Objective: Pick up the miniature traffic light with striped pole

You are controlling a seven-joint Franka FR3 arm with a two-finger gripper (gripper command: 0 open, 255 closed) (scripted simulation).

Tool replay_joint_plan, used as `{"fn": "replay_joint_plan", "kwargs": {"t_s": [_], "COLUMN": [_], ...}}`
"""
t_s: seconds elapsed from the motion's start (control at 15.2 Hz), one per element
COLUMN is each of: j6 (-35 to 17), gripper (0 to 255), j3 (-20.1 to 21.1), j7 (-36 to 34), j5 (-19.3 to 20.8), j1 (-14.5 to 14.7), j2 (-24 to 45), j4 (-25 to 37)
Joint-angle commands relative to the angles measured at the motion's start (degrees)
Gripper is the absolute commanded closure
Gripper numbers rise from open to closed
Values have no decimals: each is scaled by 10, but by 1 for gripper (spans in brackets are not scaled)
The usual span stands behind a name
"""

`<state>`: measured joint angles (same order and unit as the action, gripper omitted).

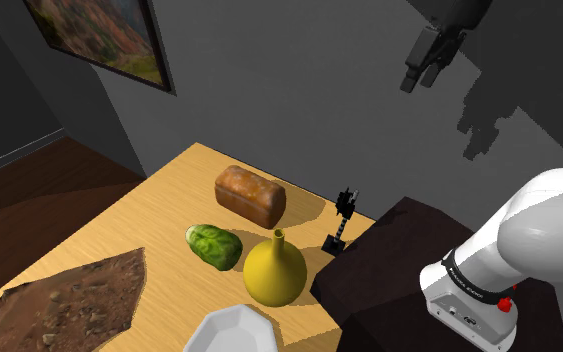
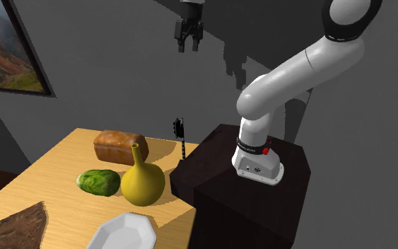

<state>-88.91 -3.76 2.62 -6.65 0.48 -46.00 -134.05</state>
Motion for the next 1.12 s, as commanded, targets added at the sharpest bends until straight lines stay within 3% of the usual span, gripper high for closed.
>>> {"fn": "replay_joint_plan", "kwargs": {"t_s": [0.0,0.59,1.06], "j6": [0,-161,-301], "gripper": [0,0,0], "j3": [0,134,265], "j7": [0,-202,-390], "j5": [0,-40,-92], "j1": [0,-36,-23], "j2": [0,-112,-109], "j4": [0,-221,-337]}}
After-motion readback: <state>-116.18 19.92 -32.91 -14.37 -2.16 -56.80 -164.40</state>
